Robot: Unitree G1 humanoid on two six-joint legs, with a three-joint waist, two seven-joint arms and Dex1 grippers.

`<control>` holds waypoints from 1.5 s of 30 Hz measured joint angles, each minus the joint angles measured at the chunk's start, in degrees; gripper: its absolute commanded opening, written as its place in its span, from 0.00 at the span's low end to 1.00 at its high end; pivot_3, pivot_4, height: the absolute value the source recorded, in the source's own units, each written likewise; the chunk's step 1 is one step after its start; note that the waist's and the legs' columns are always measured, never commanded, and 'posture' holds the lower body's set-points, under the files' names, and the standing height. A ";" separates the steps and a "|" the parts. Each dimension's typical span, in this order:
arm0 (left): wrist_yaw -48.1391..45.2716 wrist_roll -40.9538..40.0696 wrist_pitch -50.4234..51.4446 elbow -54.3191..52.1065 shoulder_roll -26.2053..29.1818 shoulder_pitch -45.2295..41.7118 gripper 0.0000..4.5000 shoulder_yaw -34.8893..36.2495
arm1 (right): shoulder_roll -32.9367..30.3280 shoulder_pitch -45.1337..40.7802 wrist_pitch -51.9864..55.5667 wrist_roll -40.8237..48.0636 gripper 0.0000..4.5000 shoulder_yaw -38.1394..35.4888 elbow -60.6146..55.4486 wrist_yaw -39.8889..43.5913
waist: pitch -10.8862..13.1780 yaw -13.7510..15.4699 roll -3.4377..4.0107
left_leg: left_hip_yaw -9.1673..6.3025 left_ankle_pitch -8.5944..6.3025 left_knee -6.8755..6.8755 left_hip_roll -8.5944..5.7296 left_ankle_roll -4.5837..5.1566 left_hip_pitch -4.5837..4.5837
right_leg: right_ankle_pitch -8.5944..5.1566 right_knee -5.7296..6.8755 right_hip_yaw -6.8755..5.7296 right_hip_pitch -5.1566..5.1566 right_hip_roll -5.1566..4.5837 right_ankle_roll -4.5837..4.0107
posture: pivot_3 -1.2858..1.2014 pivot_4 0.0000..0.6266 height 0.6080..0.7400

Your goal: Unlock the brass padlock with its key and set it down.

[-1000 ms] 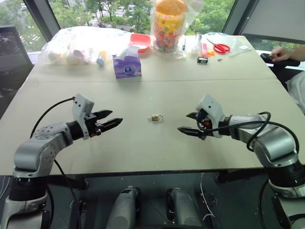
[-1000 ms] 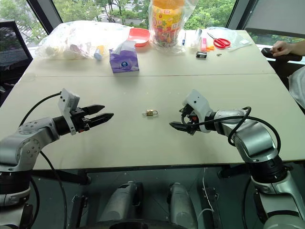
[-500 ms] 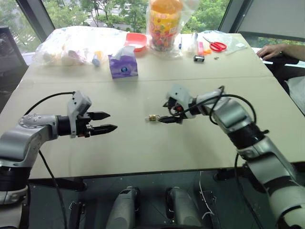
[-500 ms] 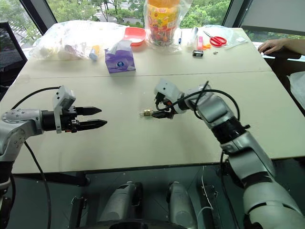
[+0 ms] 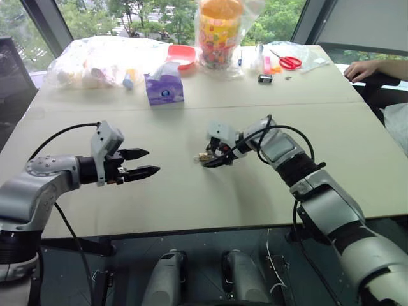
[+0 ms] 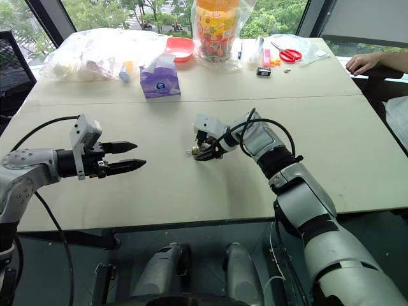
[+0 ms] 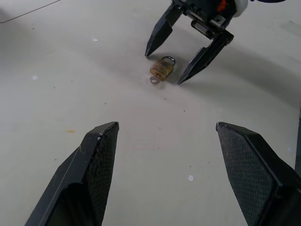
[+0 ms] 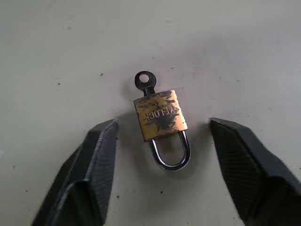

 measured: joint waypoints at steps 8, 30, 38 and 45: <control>0.82 0.25 -0.51 1.55 -0.96 0.71 0.78 -0.16 | 2.57 0.09 -3.60 -1.90 0.15 -1.76 2.75 -1.14 | 0.00 -0.16 -0.01 | -0.02 0.15 0.04 0.06 -0.22 0.15 | -0.01 0.39 0.00 -0.03 0.09 -0.01 | 0.52 0.24 1.00; -0.10 3.79 -3.18 7.69 -3.25 -2.88 0.78 -2.84 | 3.28 1.49 -3.58 -4.15 0.81 -4.88 2.39 0.00 | -0.01 -0.16 -0.01 | -0.03 0.19 0.06 0.15 -0.26 0.15 | 0.07 0.42 0.00 -0.03 0.37 0.13 | 0.52 0.24 1.00; 0.67 3.95 -3.35 7.68 -3.43 -2.05 0.78 -2.80 | 5.30 0.47 -3.82 -4.52 0.62 -5.57 5.17 0.43 | -0.01 -0.25 -0.01 | -0.03 0.20 0.06 0.19 -0.27 0.17 | 0.07 0.43 0.00 -0.03 0.39 0.13 | 0.52 0.24 1.00; 1.07 4.67 -4.69 8.71 -4.73 -2.62 0.78 -2.86 | 5.84 0.69 -3.89 -4.64 0.16 -6.23 5.10 0.50 | -0.01 -0.13 -0.01 | -0.03 0.20 0.06 0.20 -0.28 0.17 | 0.01 0.43 0.00 -0.03 0.36 0.01 | 0.52 0.24 1.00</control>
